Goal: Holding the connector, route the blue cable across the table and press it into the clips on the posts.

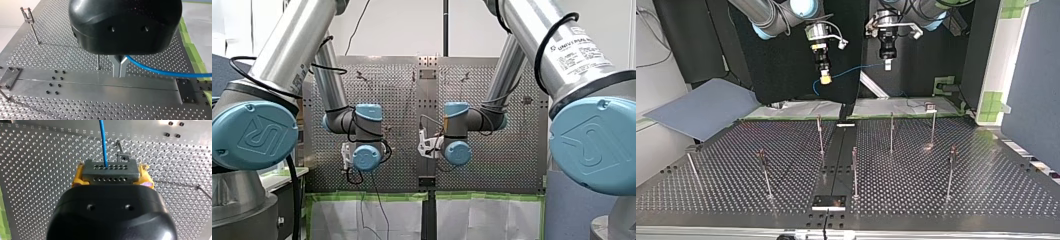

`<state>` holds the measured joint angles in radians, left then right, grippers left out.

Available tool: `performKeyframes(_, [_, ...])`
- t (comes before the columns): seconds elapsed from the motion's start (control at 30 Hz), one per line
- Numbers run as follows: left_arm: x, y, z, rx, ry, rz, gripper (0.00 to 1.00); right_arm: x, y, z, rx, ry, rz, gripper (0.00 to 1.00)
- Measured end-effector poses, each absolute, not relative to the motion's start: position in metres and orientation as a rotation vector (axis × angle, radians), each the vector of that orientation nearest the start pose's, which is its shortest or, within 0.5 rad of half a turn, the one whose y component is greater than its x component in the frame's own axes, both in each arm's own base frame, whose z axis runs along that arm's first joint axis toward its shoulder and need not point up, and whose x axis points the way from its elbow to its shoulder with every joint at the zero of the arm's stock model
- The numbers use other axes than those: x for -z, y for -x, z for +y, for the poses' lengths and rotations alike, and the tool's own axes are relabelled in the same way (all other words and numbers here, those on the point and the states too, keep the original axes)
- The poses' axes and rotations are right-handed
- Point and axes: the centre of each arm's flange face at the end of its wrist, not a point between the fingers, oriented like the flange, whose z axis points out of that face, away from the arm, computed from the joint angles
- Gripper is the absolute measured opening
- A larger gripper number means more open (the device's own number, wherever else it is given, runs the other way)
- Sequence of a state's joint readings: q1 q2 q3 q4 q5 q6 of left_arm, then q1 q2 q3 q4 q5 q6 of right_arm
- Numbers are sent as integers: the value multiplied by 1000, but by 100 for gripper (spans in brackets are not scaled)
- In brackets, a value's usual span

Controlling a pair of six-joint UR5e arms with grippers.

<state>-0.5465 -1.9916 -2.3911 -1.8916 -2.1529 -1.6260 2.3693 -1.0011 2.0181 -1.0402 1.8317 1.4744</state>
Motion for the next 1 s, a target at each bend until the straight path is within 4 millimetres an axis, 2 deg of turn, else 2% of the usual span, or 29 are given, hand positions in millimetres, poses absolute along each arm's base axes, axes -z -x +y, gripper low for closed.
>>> performKeyframes(0.63, [-80, -287, -267, 19, 72, 1565, 0, -88, -459, -294, -1539, -1597, -806, 0])
performKeyframes(0.8, [-80, -287, -267, 19, 70, 1567, 0, -69, -463, -280, -1496, -1671, -789, 0])
performKeyframes(1.0, [-80, -287, -267, 19, 70, 1567, 0, -32, -457, -268, -1410, -1780, -799, 0])
